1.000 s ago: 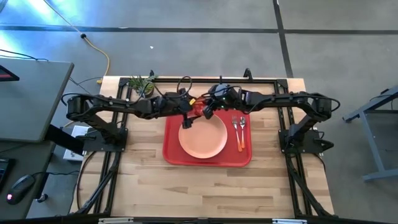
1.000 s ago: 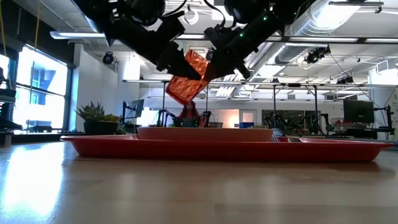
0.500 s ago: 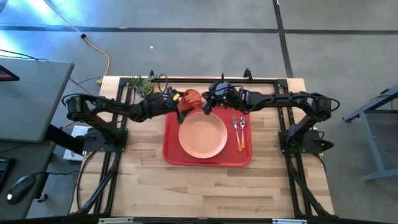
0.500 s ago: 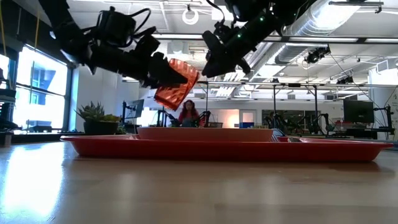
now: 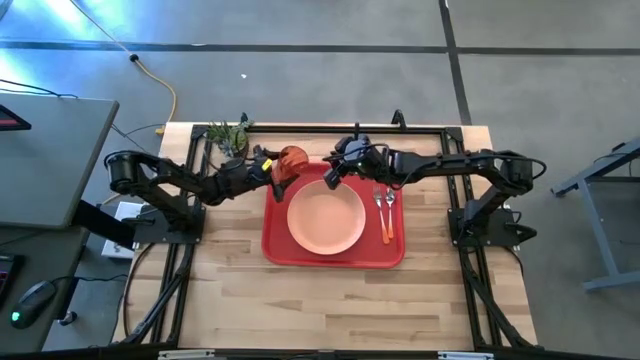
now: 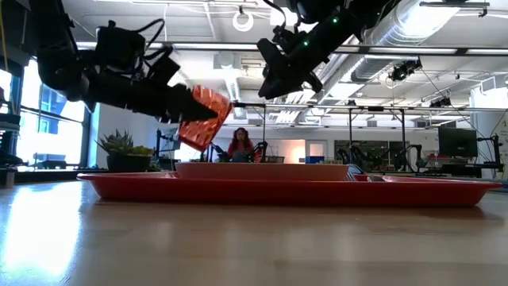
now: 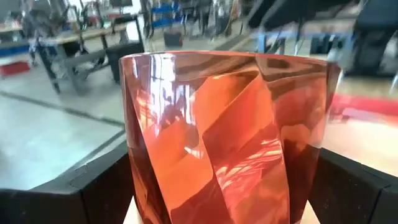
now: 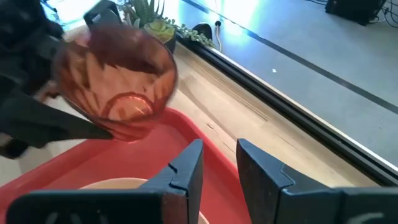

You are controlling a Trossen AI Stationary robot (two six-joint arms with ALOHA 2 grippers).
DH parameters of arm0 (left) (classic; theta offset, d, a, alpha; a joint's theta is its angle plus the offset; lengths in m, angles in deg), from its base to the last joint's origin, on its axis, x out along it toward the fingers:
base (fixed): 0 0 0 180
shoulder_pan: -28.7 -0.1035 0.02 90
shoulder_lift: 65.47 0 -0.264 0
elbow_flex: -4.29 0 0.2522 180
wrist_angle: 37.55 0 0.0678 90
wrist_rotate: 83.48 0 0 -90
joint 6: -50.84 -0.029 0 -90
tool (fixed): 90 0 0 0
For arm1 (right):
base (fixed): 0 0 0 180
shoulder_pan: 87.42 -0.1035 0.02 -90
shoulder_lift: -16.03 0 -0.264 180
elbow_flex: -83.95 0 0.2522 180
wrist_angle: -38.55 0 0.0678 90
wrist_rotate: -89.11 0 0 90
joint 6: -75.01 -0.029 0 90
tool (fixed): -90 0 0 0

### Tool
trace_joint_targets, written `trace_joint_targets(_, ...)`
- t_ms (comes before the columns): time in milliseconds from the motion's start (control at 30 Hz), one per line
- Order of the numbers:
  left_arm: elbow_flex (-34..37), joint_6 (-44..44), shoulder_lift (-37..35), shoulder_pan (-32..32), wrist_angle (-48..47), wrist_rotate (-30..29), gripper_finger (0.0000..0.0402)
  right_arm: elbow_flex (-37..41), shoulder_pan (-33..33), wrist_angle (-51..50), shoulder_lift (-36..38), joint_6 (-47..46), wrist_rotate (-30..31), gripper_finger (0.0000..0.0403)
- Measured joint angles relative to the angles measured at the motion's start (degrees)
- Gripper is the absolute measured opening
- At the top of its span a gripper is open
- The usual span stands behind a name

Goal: Pick and place plate/cup/fork/spoon on tray
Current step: Put the brown cup on the red tray

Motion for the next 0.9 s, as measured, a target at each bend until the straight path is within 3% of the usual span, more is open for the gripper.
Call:
trace_joint_targets(100,0.1,0.1,3.0,-1.0,1.0,-1.2,0.0375,0.0,-0.2,0.3,0.0,-0.4,-0.3,0.009)
trace_joint_targets(333,-0.5,1.2,13.0,-2.4,13.3,0.6,0.0376,0.0,-0.2,0.3,0.0,-0.2,-0.4,0.009)
trace_joint_targets(533,-2.0,2.5,20.4,-2.6,15.4,0.7,0.0376,0.0,-0.3,-1.8,0.0,-0.2,-0.5,0.009)
trace_joint_targets(900,-2.8,5.2,24.0,-2.5,18.4,0.7,0.0377,0.0,-0.3,-3.5,0.1,-1.6,-0.4,0.009)
